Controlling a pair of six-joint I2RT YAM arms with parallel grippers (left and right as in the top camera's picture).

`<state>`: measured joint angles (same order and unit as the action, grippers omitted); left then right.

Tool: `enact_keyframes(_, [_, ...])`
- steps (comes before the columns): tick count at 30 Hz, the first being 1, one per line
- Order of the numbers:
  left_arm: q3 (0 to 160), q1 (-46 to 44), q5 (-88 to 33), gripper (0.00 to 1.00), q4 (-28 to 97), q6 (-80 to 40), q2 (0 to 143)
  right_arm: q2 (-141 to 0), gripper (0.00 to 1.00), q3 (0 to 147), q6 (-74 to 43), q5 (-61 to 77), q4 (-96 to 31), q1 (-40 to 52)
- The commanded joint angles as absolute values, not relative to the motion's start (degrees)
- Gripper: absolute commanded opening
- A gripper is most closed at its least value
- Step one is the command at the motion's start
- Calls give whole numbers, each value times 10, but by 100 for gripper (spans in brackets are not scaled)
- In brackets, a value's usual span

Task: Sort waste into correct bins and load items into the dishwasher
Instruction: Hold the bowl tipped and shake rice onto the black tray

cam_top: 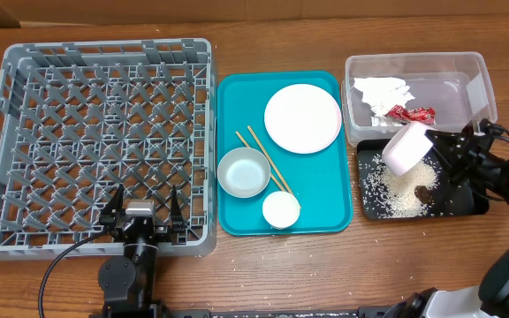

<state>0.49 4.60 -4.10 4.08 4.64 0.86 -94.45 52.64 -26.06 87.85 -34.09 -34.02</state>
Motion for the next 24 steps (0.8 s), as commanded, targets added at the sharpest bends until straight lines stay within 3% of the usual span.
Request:
enact_keyframes(1, [3,48,-43,100,41,43,3,-921,4,525,-240,874,-339,-321])
enact_keyframes(13, [3,48,-43,100,41,43,3,-825,4,526,-211,614,-401,-301])
enact_keyframes(24, [3,48,-43,100,41,43,3,-729,4,534,-209,321,-418,-168])
